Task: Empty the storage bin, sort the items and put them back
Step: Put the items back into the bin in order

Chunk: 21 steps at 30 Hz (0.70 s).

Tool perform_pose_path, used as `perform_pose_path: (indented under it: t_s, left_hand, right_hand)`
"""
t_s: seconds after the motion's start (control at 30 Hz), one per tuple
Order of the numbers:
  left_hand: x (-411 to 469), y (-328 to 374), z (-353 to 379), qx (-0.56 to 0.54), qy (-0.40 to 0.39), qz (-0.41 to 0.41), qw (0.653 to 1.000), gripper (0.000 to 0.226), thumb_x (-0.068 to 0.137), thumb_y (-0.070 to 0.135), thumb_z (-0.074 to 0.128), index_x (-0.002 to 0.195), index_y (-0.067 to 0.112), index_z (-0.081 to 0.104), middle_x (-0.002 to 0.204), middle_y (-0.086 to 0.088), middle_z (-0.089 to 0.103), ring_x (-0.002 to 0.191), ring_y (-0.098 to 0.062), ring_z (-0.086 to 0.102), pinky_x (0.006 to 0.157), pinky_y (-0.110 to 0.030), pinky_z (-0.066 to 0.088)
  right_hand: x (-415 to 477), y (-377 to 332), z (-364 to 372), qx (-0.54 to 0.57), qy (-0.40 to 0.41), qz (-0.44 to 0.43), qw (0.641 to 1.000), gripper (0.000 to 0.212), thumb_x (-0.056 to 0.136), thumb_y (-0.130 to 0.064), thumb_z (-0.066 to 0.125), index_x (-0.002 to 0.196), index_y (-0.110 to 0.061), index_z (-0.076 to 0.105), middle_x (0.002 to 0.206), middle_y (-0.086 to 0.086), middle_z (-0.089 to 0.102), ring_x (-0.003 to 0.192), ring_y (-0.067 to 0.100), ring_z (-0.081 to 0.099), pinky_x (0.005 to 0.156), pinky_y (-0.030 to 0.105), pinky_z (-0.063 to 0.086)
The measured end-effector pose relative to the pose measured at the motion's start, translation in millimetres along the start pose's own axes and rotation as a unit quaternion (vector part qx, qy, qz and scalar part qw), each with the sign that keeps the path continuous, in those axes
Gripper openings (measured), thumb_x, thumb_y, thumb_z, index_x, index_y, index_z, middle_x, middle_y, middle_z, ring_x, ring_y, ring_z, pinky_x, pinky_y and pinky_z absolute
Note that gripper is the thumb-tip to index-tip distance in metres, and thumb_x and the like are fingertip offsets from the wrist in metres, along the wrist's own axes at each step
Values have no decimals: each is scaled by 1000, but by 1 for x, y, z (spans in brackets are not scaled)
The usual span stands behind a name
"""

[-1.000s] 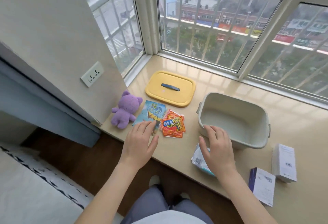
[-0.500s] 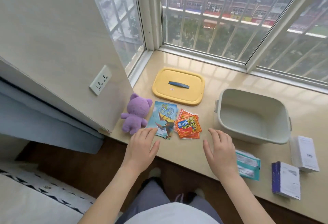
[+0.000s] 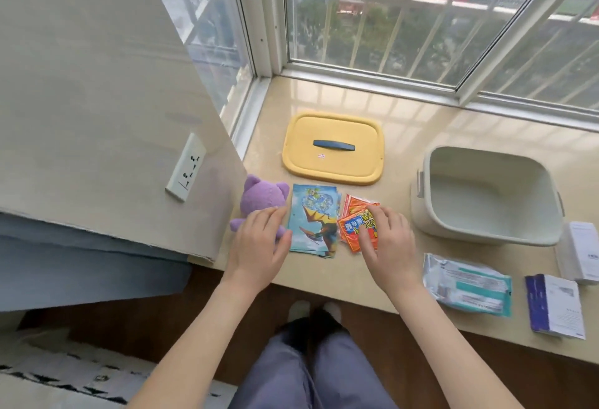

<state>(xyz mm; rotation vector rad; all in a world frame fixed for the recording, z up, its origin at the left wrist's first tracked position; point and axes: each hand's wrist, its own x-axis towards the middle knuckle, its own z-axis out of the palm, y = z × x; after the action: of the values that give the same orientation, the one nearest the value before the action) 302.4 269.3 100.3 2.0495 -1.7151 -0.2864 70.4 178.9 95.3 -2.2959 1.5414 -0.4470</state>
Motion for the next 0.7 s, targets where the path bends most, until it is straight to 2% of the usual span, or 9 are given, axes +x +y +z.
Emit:
perform_pose_path:
  t_s: [0.2,0.33,0.47,0.57,0.7]
  left_hand:
    - [35,-19,76,-58,-44,-54,996,51,92,36,43,134,9,52,129,-8,57,121,-21,51,98,-33,42]
    - [52,-44,147,-99,-93,-94,986,51,93,28,53,141,12,44,140,-6,46,130,-19,39,106,-26,29]
    - [61,-71,216,-92,-128,-112,981,57,91,29,56,143,12,41,142,-8,43,132,-22,37,109,-35,33]
    - [64,-87,249,-58,-138,-130,980,63,88,27,62,145,14,39,145,-12,37,135,-26,32,109,-38,32]
    - [65,-103,270,-6,-132,-166,977,70,86,33,63,146,14,32,146,-17,32,136,-33,29,110,-42,28]
  right_hand:
    - [38,38,72,26,-47,6,999,54,94,-41,39,133,-6,54,130,15,56,117,30,52,95,42,46]
    - [55,66,139,40,-49,7,998,42,93,-24,57,129,-5,57,124,14,59,112,30,53,91,43,49]
    - [64,87,205,60,-60,-3,996,37,90,-15,59,125,-2,59,119,13,61,110,31,55,93,44,49]
    - [68,96,240,57,-81,-9,995,42,89,-20,57,128,-5,58,120,12,61,110,30,53,94,43,48]
    - [68,104,261,23,-107,16,994,53,87,-27,63,137,-11,51,127,10,58,115,29,50,95,41,44]
